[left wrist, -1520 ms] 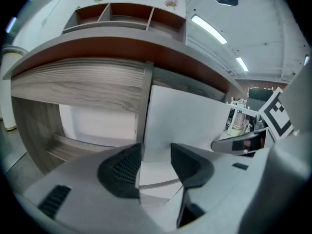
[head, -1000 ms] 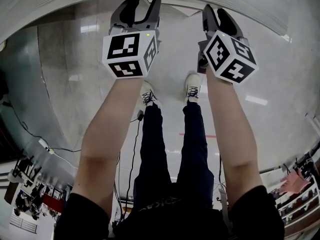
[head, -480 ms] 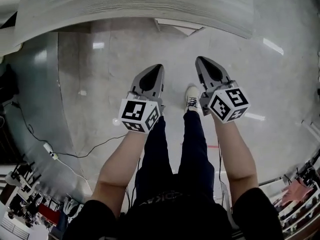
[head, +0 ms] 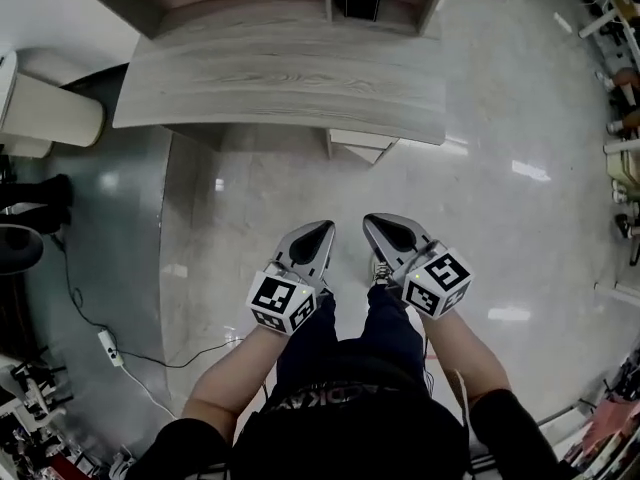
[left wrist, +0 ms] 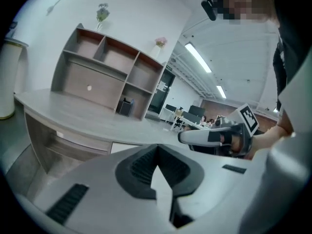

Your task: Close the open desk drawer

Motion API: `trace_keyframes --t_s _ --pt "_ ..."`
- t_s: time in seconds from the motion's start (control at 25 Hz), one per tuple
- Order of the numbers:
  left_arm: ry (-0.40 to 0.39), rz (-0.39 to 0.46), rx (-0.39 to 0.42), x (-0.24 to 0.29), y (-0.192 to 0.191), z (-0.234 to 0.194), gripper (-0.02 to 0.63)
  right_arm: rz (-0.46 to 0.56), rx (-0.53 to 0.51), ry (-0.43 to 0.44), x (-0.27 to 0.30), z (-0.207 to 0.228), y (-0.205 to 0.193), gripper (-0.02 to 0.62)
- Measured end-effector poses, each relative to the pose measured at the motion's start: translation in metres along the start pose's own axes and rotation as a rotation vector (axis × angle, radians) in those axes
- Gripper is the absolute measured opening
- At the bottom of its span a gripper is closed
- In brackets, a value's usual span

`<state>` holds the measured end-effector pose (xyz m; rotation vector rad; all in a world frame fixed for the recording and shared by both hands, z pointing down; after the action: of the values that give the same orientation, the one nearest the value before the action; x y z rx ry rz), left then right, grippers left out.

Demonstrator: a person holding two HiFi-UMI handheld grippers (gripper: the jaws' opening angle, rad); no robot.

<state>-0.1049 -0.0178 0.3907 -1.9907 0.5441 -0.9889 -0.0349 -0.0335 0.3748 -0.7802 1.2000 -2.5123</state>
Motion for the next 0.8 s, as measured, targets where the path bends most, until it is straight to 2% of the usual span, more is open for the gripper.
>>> trace_keyframes --t_s 0.12,0.32,0.52,0.64,0.8 --pt "-0.021 0.014 -0.009 -0.008 0.009 0.003 0.011 0.023 0.0 0.017 -0.006 -0.011 0.005 0.017" --pt "-0.09 0.055 0.01 -0.022 0.045 0.005 0.011 0.073 -0.036 0.056 -0.009 -0.031 0.033 0.017" --pt "-0.173 0.065 -0.039 -0.038 0.074 0.012 0.011 0.102 -0.095 0.092 -0.024 -0.057 0.059 0.017" --pt "-0.202 0.081 -0.033 -0.037 0.082 0.021 0.011 0.116 -0.1 0.09 -0.036 -0.056 0.064 0.017" --pt "-0.199 0.075 -0.011 -0.033 0.078 0.03 0.011 0.109 -0.068 0.079 -0.047 -0.049 0.058 0.017"
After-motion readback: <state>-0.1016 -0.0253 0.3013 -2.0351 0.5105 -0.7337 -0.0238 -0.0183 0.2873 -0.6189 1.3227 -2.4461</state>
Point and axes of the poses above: the fingertips, and each gripper's own axes: x forward along the fingers, z to its right, y out of its top, the point moved 1 cm from there along -x, backward along the fingers, and after that the axes turned 6 degrees about -z, right-handed, at the moved point
